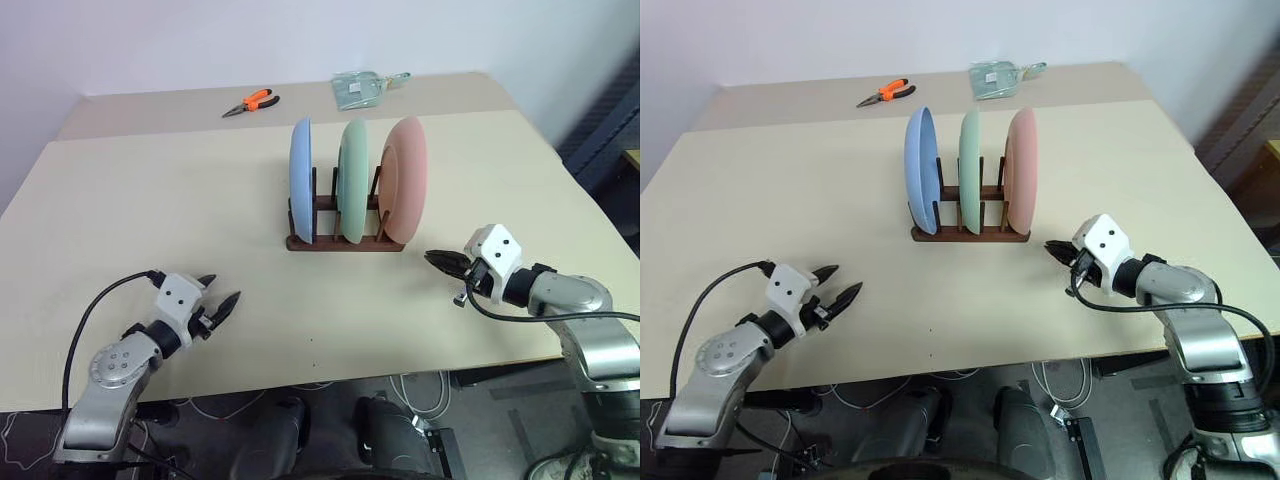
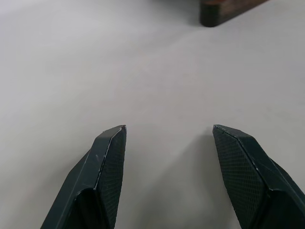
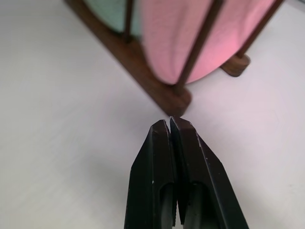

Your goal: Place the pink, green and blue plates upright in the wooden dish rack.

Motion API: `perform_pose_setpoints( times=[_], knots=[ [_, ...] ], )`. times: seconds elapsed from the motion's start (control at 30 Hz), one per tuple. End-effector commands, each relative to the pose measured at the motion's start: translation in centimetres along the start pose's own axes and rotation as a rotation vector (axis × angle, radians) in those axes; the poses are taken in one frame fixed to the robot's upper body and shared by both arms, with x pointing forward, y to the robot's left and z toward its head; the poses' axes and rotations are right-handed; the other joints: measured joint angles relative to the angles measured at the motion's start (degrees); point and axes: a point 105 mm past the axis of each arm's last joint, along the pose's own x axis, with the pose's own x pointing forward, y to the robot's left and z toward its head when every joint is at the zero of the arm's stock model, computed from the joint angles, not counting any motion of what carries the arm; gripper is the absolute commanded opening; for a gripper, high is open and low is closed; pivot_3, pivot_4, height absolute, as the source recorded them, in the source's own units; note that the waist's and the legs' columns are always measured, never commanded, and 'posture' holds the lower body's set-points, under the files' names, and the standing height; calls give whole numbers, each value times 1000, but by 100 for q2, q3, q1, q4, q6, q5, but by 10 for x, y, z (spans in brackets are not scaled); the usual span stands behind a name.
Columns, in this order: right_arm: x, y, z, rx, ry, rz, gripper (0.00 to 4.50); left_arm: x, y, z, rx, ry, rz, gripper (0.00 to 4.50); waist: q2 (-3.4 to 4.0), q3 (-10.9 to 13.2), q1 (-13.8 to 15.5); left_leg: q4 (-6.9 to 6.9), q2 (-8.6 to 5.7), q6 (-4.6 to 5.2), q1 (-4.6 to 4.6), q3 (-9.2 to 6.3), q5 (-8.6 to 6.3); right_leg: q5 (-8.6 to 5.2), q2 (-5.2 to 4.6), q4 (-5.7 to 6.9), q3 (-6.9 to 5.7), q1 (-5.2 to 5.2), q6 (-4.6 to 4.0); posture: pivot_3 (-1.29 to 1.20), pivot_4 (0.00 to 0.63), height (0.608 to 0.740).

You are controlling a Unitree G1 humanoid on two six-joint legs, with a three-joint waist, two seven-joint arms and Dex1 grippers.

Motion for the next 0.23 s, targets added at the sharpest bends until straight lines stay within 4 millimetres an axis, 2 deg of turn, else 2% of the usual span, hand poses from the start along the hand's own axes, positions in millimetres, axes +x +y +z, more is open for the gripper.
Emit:
perform_pose_setpoints(
  times=[0.03,0.23],
  knots=[
    [1,-9,7,-38,-43,-28,59,-5,5,5,45,-18,27,2949,-1,-1,1,0,0,0,0,0,0,0,0,-1,0,1,0,0,150,740],
    [11,-9,-2,-39,-41,-23,59,-11,6,4,26,-25,66,2949,0,-1,1,0,0,0,0,0,0,0,0,0,0,1,0,0,150,740]
  ],
)
